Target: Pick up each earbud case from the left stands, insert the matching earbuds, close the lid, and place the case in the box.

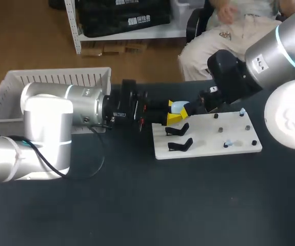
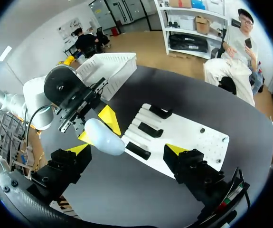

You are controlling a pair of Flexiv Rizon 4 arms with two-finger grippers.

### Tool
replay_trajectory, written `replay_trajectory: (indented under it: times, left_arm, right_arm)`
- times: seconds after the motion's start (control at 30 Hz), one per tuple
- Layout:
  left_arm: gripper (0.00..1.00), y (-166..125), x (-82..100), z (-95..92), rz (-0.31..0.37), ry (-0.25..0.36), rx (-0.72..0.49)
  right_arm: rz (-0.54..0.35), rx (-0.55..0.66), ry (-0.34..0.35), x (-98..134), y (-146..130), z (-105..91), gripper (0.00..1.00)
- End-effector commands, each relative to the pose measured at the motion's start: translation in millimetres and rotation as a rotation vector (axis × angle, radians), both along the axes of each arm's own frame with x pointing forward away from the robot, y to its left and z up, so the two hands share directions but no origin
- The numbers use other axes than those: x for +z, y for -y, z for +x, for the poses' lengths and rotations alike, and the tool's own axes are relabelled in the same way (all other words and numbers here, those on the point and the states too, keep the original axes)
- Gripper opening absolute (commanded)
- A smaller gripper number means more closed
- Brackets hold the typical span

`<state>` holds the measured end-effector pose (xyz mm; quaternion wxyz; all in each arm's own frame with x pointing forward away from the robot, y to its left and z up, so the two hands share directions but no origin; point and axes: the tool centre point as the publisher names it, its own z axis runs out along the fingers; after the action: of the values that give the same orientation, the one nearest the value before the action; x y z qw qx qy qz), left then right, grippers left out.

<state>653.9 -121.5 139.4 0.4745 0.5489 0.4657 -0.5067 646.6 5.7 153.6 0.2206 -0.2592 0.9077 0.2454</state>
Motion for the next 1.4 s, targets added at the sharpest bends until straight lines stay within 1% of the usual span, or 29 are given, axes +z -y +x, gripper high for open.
replay_trajectory:
  times: [0.03, 0.23, 0.5, 0.63, 0.77, 0.83, 0.9, 1.03, 1.13, 1.2, 1.27, 1.37, 1.4]
  left_arm:
    - [0.0, 0, -0.8, -0.8, -0.004, 0.003, 0.004]
    - [0.0, 0, -0.8, -0.8, -0.004, 0.003, 0.004]
    - [0.0, 0, -0.8, -0.8, -0.004, 0.003, 0.004]
    - [0.0, 0, -0.8, -0.8, -0.004, 0.003, 0.004]
    - [0.0, 0, -0.8, -0.8, -0.004, 0.003, 0.004]
    - [0.0, 0, -0.8, -0.8, -0.004, 0.003, 0.004]
    - [0.0, 0, -0.8, -0.8, -0.004, 0.003, 0.004]
    - [0.0, 0, -0.8, -0.8, -0.004, 0.003, 0.004]
    - [0.0, 0, -0.8, -0.8, -0.004, 0.003, 0.004]
    - [0.0, 0, -0.8, -0.8, -0.004, 0.003, 0.004]
    - [0.0, 0, -0.8, -0.8, -0.004, 0.003, 0.004]
    - [0.0, 0, -0.8, -0.8, -0.004, 0.003, 0.004]
    - [0.0, 0, -0.8, -0.8, -0.004, 0.003, 0.004]
  right_arm:
    - [-0.006, -0.008, -0.001, -1, 0, 2.6, 1.0]
    - [-0.01, -0.016, -0.002, -2, 1, 7.0, 1.0]
    - [0.004, -0.04, 0.008, 4, 5, 15.7, 1.0]
    - [0.008, -0.054, 0.031, 13, 9, 18.9, 1.0]
    - [-0.006, -0.074, 0.079, 26, 19, 22.2, 1.0]
    - [-0.042, -0.1, 0.11, 32, 27, 23.0, 1.0]
    - [-0.079, -0.116, 0.127, 36, 36, 23.6, 1.0]
    - [-0.212, -0.179, 0.158, 35, 63, 27.4, 1.0]
    - [-0.305, -0.217, 0.155, 29, 82, 31.3, 1.0]
    - [-0.355, -0.235, 0.14, 22, 94, 34.7, 1.0]
    - [-0.413, -0.244, 0.125, 14, 104, 39.0, 1.0]
    - [-0.465, -0.249, 0.092, 1, 116, 46.7, 1.0]
    - [-0.5, -0.249, 0.079, -5, 122, 50.6, 1.0]
